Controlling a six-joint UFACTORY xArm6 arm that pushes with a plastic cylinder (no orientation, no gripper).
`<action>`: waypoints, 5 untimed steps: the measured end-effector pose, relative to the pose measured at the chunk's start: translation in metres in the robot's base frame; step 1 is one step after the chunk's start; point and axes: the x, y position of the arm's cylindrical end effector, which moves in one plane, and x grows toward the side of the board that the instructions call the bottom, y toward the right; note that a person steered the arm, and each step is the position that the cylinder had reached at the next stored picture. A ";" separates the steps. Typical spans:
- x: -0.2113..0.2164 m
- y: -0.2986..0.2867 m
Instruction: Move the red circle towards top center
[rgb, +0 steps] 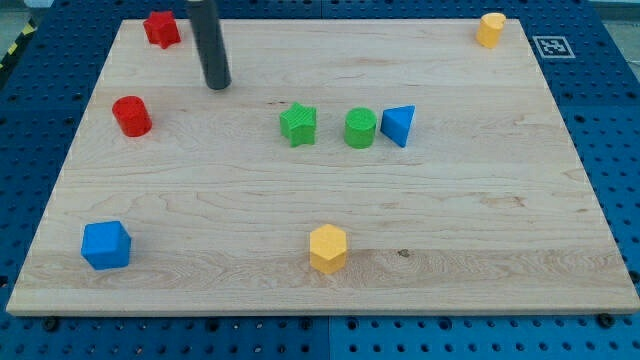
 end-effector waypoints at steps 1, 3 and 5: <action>0.023 0.000; 0.103 0.000; 0.108 -0.044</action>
